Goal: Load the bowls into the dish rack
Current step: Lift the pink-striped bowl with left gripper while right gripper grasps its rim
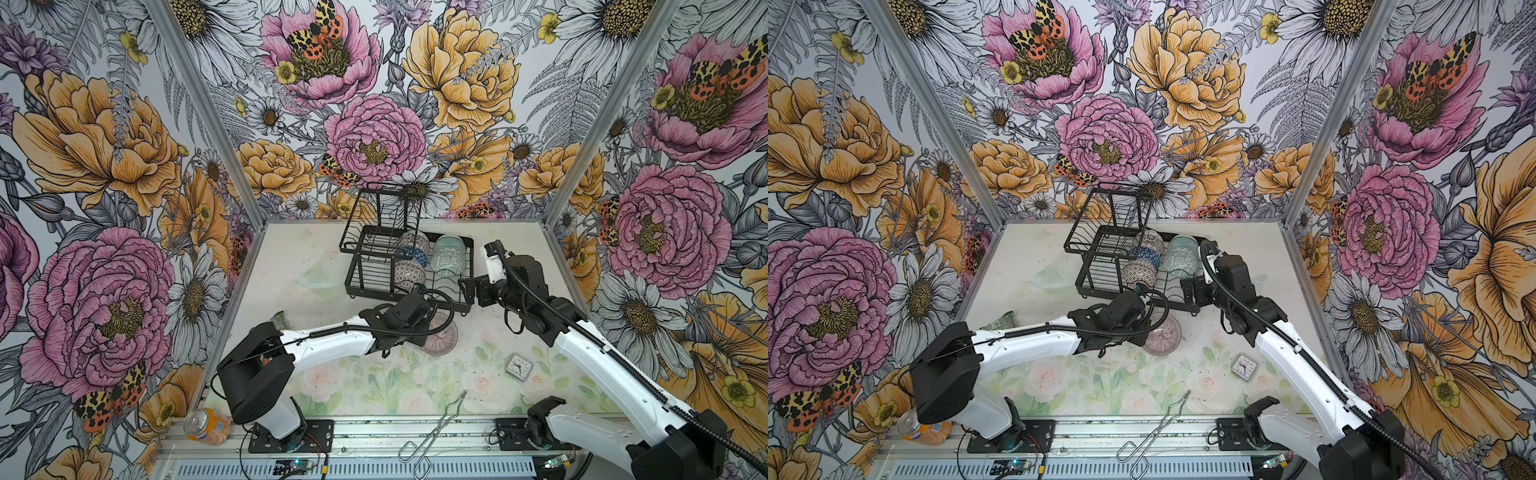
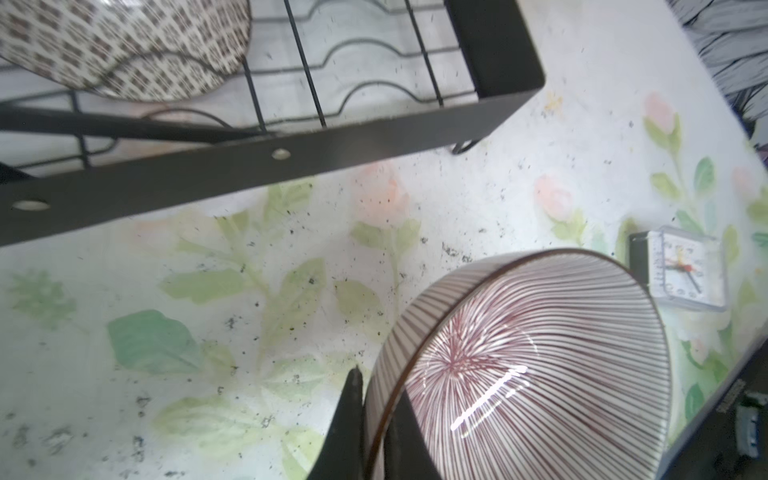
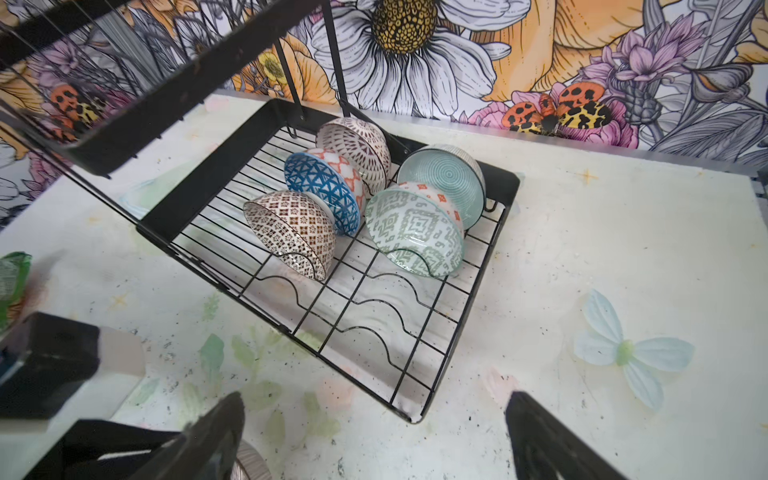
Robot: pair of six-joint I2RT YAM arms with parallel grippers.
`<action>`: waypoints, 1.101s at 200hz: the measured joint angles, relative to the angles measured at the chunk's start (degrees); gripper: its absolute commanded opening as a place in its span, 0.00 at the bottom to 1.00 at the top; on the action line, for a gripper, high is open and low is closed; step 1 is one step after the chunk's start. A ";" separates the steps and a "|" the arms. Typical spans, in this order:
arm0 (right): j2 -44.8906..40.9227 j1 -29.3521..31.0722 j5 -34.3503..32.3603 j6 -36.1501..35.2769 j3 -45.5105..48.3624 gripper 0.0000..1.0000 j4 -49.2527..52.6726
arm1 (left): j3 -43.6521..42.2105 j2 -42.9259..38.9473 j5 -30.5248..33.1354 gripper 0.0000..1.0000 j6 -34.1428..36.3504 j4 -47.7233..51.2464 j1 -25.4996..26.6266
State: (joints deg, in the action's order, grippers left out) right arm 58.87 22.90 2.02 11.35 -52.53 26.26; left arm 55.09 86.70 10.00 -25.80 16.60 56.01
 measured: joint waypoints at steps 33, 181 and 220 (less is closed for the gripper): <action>-6.19 0.02 6.58 2.73 0.66 1.00 0.28 | -3.08 -6.69 8.44 0.00 0.31 -6.14 0.00; 0.50 8.44 9.46 10.58 3.67 0.71 -5.18 | -1.36 -7.26 25.16 0.00 7.69 -20.39 5.05; 1.75 8.70 8.11 13.33 3.67 0.42 -7.85 | -2.12 -7.50 25.07 0.00 7.85 -22.97 5.33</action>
State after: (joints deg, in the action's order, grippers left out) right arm 60.62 31.59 10.13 24.69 -48.86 18.41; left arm 52.97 79.20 35.07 -17.96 -6.37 61.34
